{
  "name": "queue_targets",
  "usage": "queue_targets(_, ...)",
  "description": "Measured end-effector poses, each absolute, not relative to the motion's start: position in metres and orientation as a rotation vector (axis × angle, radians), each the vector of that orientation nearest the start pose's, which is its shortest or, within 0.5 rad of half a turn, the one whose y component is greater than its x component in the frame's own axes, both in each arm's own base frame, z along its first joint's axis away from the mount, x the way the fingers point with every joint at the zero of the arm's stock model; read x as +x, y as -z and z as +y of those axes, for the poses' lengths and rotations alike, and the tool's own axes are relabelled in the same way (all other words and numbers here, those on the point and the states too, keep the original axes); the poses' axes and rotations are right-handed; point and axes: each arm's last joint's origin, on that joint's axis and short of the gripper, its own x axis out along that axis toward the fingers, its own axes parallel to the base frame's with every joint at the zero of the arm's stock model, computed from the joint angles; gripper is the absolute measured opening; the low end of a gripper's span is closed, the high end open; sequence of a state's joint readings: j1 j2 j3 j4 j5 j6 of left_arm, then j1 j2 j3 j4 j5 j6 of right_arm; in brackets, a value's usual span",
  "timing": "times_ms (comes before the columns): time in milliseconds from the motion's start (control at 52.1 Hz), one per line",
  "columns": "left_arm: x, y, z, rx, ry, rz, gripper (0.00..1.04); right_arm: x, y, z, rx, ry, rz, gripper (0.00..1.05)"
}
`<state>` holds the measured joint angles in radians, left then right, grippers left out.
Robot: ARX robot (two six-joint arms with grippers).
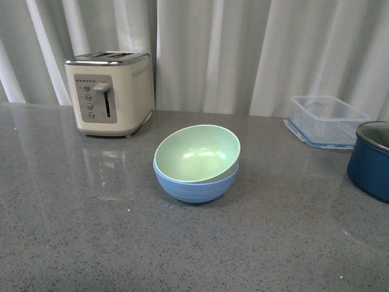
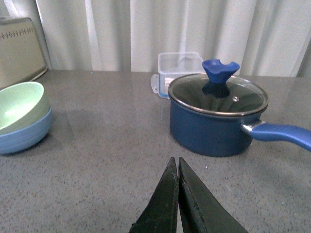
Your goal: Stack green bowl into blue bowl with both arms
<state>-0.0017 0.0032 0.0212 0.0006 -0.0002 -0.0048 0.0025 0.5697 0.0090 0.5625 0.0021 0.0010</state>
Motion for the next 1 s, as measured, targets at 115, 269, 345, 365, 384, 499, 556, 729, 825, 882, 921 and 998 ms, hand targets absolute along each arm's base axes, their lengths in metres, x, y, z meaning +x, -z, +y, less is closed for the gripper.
queue_targets(115,0.097,-0.171,0.000,-0.005,0.002,-0.018,0.98,0.130,-0.166,0.000,0.001,-0.001,0.005,0.01)
queue_targets(269,0.097,-0.171,0.000,-0.005,0.002,-0.018,0.98,0.123,-0.168,0.000,0.001,-0.001,-0.006,0.01)
queue_targets(345,0.097,-0.171,0.000,-0.005,0.002,-0.018,0.98,0.120,-0.168,0.000,0.001,-0.001,-0.005,0.01)
queue_targets(365,0.097,-0.171,0.000,-0.005,0.002,-0.018,0.98,0.119,-0.168,0.000,0.001,-0.001,-0.006,0.01)
queue_targets(384,0.097,-0.171,0.000,-0.005,0.002,-0.018,0.98,0.119,-0.168,0.000,0.001,-0.001,-0.006,0.01)
queue_targets(499,0.097,-0.171,0.000,-0.005,0.002,-0.018,0.98,0.117,-0.168,0.000,0.001,-0.001,-0.009,0.01)
queue_targets(556,0.097,-0.171,0.000,-0.005,0.002,-0.018,0.98,0.116,-0.168,0.000,0.001,-0.001,-0.008,0.01)
queue_targets(729,0.097,-0.171,0.000,-0.005,0.002,-0.018,0.98,0.112,-0.168,0.000,0.001,-0.001,-0.008,0.01)
queue_targets(825,0.097,-0.171,0.000,-0.005,0.002,-0.018,0.98,0.110,-0.168,0.000,0.001,-0.001,-0.008,0.01)
queue_targets(882,0.097,-0.171,0.000,-0.005,0.002,-0.018,0.98,0.109,-0.168,0.000,0.001,-0.001,-0.008,0.01)
queue_targets(921,0.097,-0.171,0.000,-0.005,0.002,-0.018,0.98,0.108,-0.168,0.000,0.001,-0.001,-0.008,0.01)
queue_targets(998,0.097,-0.171,0.000,-0.005,0.002,-0.018,0.98,0.103,-0.165,0.000,0.001,-0.001,0.018,0.01)
